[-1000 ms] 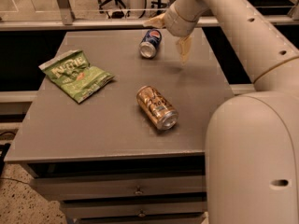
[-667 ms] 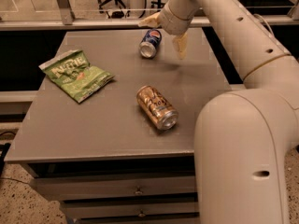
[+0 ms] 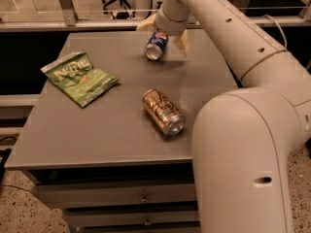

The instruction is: Pick pepsi can

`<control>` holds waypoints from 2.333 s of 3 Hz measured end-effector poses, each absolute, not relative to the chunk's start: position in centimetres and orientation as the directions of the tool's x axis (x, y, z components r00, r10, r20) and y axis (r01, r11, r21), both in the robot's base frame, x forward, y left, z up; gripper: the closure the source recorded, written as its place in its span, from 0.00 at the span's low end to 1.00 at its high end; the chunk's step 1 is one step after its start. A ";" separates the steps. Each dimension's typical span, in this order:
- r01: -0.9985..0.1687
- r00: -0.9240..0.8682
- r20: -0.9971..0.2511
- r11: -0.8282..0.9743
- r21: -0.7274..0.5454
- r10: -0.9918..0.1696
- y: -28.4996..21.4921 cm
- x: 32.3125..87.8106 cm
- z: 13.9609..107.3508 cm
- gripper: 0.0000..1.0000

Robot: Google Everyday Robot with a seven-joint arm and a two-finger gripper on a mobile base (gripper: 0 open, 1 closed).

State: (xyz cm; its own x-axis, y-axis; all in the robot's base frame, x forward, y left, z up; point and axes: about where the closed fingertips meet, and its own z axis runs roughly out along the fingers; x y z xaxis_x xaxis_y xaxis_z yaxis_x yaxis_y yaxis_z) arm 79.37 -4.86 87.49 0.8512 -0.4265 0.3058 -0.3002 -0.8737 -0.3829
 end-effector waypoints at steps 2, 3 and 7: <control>-0.283 0.831 0.387 -0.902 -0.325 -0.400 -4.4 81.4 86.6 0.00; -0.346 0.814 0.387 -0.897 -0.276 -0.433 -4.3 82.3 85.6 0.02; -0.575 0.740 0.127 -0.719 -0.391 -0.661 -4.0 78.4 89.6 1.00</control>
Offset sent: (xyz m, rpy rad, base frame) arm 0.0340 0.0076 -0.0045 -0.1312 -0.0818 -0.0415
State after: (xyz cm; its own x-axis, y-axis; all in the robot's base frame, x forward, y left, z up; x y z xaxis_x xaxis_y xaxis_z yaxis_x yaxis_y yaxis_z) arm 78.44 -4.00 89.60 0.7400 -0.6605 0.1269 -0.5748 -0.7190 -0.3909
